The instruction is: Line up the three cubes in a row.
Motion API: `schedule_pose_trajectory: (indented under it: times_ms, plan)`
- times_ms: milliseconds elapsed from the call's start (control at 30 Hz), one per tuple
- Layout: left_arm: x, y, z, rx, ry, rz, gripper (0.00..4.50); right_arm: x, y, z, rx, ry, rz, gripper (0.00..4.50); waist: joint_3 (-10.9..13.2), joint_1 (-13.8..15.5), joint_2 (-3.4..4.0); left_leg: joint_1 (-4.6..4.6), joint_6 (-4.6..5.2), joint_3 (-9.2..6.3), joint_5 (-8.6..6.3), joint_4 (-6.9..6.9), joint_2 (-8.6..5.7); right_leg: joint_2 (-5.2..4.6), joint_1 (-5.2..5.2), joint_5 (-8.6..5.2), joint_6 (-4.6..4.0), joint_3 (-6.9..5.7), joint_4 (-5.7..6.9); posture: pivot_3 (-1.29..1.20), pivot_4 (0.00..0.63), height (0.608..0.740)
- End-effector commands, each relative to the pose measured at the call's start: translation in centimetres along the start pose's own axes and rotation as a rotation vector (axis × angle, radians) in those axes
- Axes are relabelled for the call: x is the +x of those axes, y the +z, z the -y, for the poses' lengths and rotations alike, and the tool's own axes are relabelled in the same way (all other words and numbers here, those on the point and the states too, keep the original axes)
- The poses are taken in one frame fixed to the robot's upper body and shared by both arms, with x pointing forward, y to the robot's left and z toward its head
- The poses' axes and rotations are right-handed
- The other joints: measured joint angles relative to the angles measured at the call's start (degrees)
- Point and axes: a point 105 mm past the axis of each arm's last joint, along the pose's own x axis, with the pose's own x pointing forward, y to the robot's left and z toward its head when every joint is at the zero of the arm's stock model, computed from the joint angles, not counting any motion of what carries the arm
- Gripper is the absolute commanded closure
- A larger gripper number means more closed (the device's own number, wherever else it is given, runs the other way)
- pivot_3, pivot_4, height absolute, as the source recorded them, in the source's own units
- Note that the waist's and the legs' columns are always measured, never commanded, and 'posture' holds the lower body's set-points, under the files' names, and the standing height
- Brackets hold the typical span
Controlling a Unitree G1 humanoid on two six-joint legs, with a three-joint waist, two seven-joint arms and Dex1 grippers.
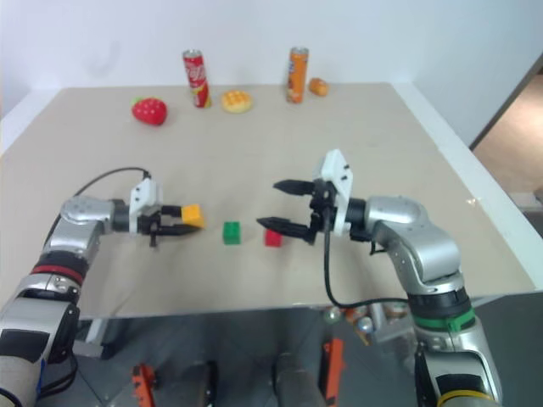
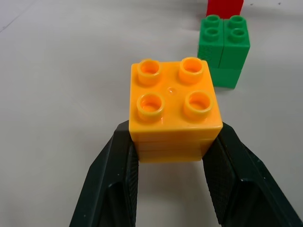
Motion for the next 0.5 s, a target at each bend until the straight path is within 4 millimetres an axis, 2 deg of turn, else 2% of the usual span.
schedule_pose_trajectory:
  times_ms: [33,200,500]
  plan:
    - [0.0,0.6,0.3,0.002,-0.040,0.028,3.17,-0.4,1.5,-0.3,-0.048,0.001,0.033,0.15,0.00,0.00,0.00,0.00,0.00,0.00,0.00,0.00,0.00,0.00,0.00,0.00,0.00,0.00,0.01,0.00,0.150,0.740]
    - [-0.1,-0.4,1.0,-0.016,-0.072,-0.010,3.17,-0.4,1.4,-0.4,-0.046,0.002,0.029,0.15,0.00,0.00,0.00,0.00,0.00,0.00,0.00,0.01,0.00,0.00,0.00,0.00,0.00,0.01,0.01,0.00,0.150,0.740]
    - [-0.8,-1.3,1.0,-0.011,-0.035,-0.044,3.17,-0.3,1.4,-0.5,-0.043,0.010,0.028,0.15,0.00,0.04,0.00,0.00,0.00,-0.01,0.00,0.01,0.00,0.00,0.00,0.00,-0.01,0.00,0.02,0.00,0.150,0.740]
